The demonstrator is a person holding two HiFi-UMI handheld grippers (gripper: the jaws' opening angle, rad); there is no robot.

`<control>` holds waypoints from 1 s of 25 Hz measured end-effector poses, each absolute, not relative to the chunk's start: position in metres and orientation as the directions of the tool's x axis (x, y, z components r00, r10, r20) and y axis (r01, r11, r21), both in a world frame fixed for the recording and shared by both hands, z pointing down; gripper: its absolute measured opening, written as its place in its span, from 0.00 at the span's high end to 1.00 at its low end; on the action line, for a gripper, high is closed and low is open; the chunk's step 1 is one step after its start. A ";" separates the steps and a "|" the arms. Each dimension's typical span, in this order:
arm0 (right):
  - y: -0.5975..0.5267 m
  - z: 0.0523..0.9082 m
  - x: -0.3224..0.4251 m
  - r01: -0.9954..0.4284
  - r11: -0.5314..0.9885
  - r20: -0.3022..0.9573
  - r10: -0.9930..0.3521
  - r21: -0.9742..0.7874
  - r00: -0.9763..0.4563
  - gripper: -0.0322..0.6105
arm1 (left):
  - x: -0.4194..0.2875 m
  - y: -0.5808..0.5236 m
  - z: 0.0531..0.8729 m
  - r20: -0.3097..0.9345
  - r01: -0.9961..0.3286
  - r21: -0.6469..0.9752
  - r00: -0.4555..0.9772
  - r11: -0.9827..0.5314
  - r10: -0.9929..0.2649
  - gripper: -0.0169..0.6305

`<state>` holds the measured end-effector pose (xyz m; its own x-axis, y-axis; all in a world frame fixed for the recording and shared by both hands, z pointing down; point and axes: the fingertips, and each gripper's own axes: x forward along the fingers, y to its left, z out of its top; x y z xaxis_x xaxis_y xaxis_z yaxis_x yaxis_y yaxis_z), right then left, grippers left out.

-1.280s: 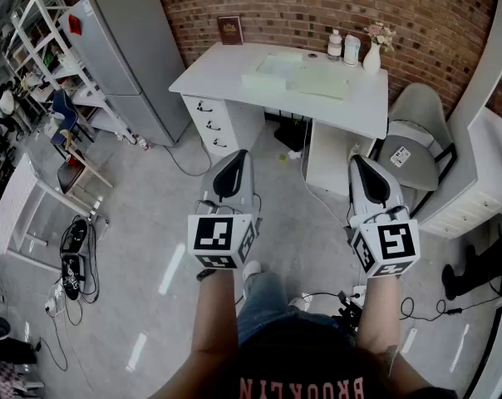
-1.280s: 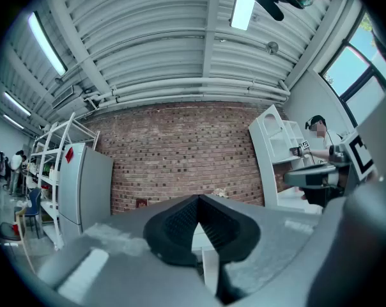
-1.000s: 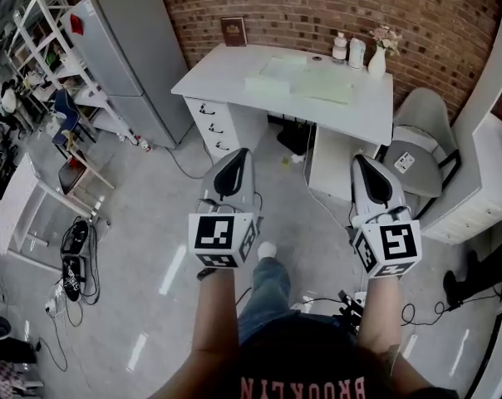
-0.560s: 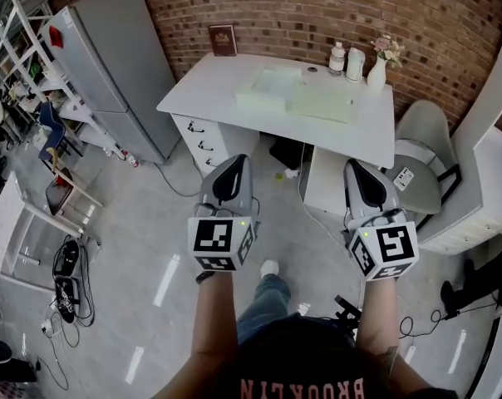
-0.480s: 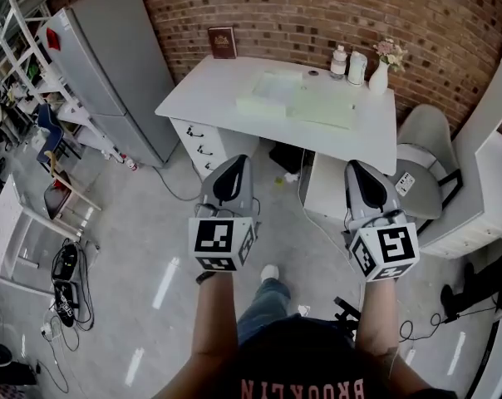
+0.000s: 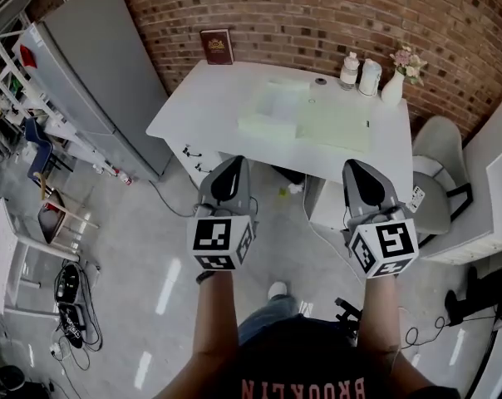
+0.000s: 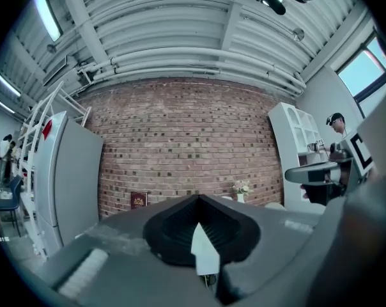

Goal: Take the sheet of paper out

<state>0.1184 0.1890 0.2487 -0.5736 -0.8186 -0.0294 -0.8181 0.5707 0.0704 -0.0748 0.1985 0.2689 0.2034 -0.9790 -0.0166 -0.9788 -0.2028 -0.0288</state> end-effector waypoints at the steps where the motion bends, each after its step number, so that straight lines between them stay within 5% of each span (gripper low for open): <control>1: 0.179 0.250 0.112 -0.822 0.567 -0.029 -0.822 0.059 -0.569 0.95 | -0.082 0.188 0.269 -0.014 -0.978 -0.027 0.207 -0.207 -0.978 0.98; 25: -0.001 0.289 0.058 -0.817 0.575 0.015 -0.817 -0.045 -0.576 0.95 | -0.156 0.027 0.304 0.042 -0.987 -0.013 0.161 -0.162 -0.986 0.98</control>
<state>0.0582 -0.0014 0.2893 -0.5759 -0.8174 0.0150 -0.8170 0.5749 -0.0451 -0.1565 0.0271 0.3043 0.1614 -0.9860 0.0422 -0.9867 -0.1621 -0.0133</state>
